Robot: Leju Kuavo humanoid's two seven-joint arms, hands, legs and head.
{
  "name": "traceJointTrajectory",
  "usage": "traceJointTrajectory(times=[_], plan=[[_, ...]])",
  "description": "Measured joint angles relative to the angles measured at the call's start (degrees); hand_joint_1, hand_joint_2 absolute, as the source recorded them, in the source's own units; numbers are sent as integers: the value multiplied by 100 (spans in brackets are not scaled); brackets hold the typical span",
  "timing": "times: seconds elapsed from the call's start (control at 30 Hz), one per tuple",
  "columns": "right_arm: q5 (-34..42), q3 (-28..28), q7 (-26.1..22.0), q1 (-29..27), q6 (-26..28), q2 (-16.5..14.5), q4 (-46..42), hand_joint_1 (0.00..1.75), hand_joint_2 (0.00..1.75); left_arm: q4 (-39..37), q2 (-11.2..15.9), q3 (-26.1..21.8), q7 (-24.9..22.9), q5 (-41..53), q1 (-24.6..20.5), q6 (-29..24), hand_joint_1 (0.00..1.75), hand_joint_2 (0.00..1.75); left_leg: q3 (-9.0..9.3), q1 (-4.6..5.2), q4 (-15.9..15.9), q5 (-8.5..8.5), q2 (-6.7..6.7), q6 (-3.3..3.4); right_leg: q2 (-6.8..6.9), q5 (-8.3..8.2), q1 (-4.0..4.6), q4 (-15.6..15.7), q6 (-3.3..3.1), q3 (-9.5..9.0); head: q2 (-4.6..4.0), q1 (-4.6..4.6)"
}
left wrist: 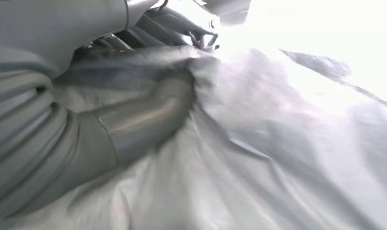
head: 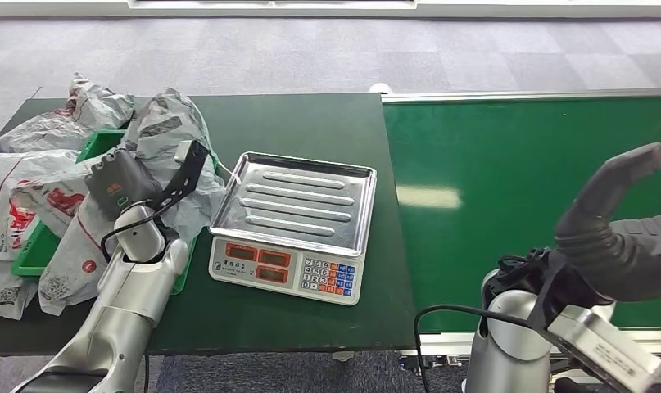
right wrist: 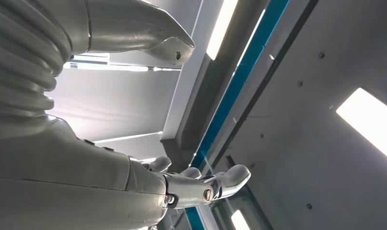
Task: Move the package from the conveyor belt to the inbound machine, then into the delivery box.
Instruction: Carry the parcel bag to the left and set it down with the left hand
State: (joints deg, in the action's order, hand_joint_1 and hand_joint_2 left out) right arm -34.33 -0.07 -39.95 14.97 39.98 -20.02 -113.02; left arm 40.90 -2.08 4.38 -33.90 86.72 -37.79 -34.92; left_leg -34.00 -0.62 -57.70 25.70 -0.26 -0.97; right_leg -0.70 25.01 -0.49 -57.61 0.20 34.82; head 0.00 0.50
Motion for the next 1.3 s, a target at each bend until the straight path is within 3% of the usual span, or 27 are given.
traceJointTrajectory(times=[0.07, 0.23, 0.47, 0.57, 0.6, 0.67, 0.73, 0.8, 0.83, 0.87, 0.93, 1.0, 1.07, 1.2, 1.3], plan=[[-38, 8, 17, 2, 0, 0, 0, 0, 175, -576, 167, 176, 477, -46, -131, -22, 0, 0, 0, 1, 0, 2, 13, -2, -16, -3, -1, -1, -1, 5, 0, 0], [-262, 80, 222, 14, -2, 0, 0, 0, 175, -1397, 450, 229, 311, -163, -288, -142, 0, 0, -4, 0, 0, 6, 11, -5, -19, -1, 0, 0, -2, 11, 0, 2], [-318, 134, 278, 23, -2, 0, 0, 0, 175, -1667, 572, 201, 350, -116, -317, -316, 0, 0, -12, -2, 0, 5, -7, -5, -1, 3, 1, -1, -1, 9, 0, 1], [-323, 138, 290, 23, -2, 0, 0, 0, 175, -1289, 553, 18, 799, -316, -120, -443, 0, 0, -9, 0, 0, 5, -3, -5, -6, 2, -1, 0, 0, 11, 0, 1], [-320, 139, 291, 23, -2, 0, 0, 0, 175, -920, 500, -138, 1202, -454, 24, -459, 0, 0, -10, 1, -1, 5, 1, -5, -11, 2, -1, 0, 0, 15, 0, 1], [-275, 140, 267, 23, -2, 0, 5, 0, 175, 13, 224, -759, 2521, -1004, 274, -486, 0, 0, -21, 1, -4, 3, 0, -2, -12, 0, -1, 1, 2, 25, 0, 1], [-166, 140, 195, 28, -3, 0, 43, 0, 175, 869, -242, -1804, 4756, -2075, 314, -514, 0, 0, -36, 1, -5, 2, -5, 1, -6, -2, -1, 1, 6, 29, 0, -3], [-12, 140, 109, 34, -7, 0, 117, 0, 175, 1469, -661, -2901, 6923, -3444, 310, -523, 0, 87, -22, 6, -3, 15, 22, 1, -30, -3, -8, 0, 6, 26, 0, -3], [78, 140, 80, 36, -9, 0, 164, 0, 175, 1729, -826, -3352, 7505, -4218, 343, -522, 0, 131, -6, 10, -2, 25, 48, 0, -53, -3, -12, 0, 6, 24, 0, 1], [178, 140, 57, 36, -9, 0, 210, 0, 175, 1968, -961, -3682, 7725, -5058, 401, -509, 0, 175, 8, 11, -2, 32, 71, 0, -74, -2, -15, 1, 6, 23, 0, 2], [391, 178, 68, 34, -9, 0, 330, 0, 175, 2373, -1151, -3986, 7582, -6496, 555, -255, 0, 175, 16, 3, -2, 34, 79, -2, -81, 2, -11, 2, 3, 21, 0, 3], [418, 300, 227, 33, -14, 0, 510, 0, 175, 2803, -1244, -3757, 7276, -7152, 781, 273, 0, 175, 6, -7, -2, 27, 43, -5, -48, 9, 1, 2, -1, 17, 0, 2], [228, 447, 443, 38, -18, 0, 731, 0, 175, 3262, -1290, -3032, 6940, -7270, 1011, 645, 0, 175, -10, -10, -2, 18, 4, -5, -8, 11, 8, 2, -1, 12, 0, 2], [-80, 656, 631, 48, -20, 0, 1147, 0, 175, 3876, -1324, -1454, 6613, -7308, 1337, 731, 0, 175, -20, -8, -2, 14, -19, -1, 22, 9, 4, 1, 3, 6, 0, 0], [-144, 721, 672, 47, -18, 0, 1334, 0, 175, 4116, -1341, -781, 6575, -7357, 1488, 731, 0, 175, -19, -2, -3, 14, -18, -1, 19, 7, 1, 2, 5, 8, 0, 1]])
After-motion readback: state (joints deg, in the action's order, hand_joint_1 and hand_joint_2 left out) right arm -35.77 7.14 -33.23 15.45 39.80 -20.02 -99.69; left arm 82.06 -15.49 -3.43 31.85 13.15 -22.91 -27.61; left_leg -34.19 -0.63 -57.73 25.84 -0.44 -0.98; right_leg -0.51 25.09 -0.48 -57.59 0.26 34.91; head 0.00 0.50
